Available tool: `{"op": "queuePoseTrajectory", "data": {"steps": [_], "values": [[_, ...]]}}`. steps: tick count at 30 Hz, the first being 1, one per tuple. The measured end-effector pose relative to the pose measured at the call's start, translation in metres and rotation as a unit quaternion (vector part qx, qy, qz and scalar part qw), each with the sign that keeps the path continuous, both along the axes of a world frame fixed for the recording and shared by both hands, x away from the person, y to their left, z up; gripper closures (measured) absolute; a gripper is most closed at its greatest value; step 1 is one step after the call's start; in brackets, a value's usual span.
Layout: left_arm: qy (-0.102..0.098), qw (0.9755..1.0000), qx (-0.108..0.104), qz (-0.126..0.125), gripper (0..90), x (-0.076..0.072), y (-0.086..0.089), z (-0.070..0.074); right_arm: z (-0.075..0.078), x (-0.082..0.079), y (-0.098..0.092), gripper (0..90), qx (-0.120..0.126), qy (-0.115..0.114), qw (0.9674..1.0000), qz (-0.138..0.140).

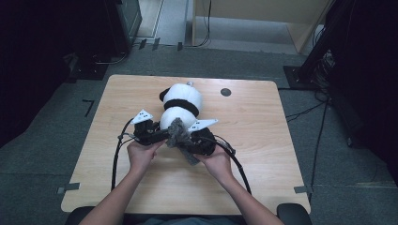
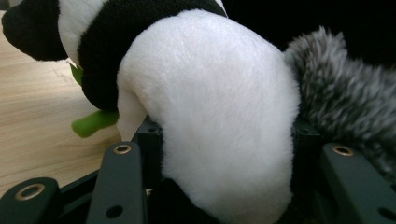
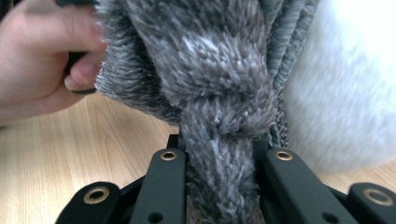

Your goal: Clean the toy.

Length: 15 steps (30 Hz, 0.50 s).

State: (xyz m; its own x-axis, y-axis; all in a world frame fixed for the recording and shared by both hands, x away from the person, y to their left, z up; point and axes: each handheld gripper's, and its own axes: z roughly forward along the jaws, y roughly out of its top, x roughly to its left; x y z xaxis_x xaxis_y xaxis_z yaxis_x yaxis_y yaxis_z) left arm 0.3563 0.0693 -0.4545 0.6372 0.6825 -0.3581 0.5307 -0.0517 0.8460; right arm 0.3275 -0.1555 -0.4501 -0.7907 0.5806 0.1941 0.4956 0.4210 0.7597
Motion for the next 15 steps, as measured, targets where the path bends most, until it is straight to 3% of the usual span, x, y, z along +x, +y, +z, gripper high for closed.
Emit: {"op": "queuePoseTrajectory", "data": {"steps": [4, 7, 11, 15], "values": [[0.009, 0.9996, -0.025, 0.006, 46.9, 0.003, 0.007, 0.002, -0.01, 0.001, 0.004, 76.8, -0.031, 0.007, 0.9995, 0.006], [0.007, 0.9991, -0.041, 0.006, 46.7, 0.004, 0.013, 0.004, -0.018, 0.002, 0.004, 76.8, -0.059, 0.008, 0.9982, -0.007], [-0.001, 0.9995, -0.031, 0.001, 46.7, 0.005, 0.013, 0.003, -0.023, 0.009, -0.002, 76.8, -0.074, 0.017, 0.997, -0.016], [0.002, 0.9994, -0.034, -0.002, 46.6, 0.005, 0.015, 0.002, -0.026, 0.015, -0.011, 76.7, -0.081, 0.023, 0.9962, -0.023]]}}
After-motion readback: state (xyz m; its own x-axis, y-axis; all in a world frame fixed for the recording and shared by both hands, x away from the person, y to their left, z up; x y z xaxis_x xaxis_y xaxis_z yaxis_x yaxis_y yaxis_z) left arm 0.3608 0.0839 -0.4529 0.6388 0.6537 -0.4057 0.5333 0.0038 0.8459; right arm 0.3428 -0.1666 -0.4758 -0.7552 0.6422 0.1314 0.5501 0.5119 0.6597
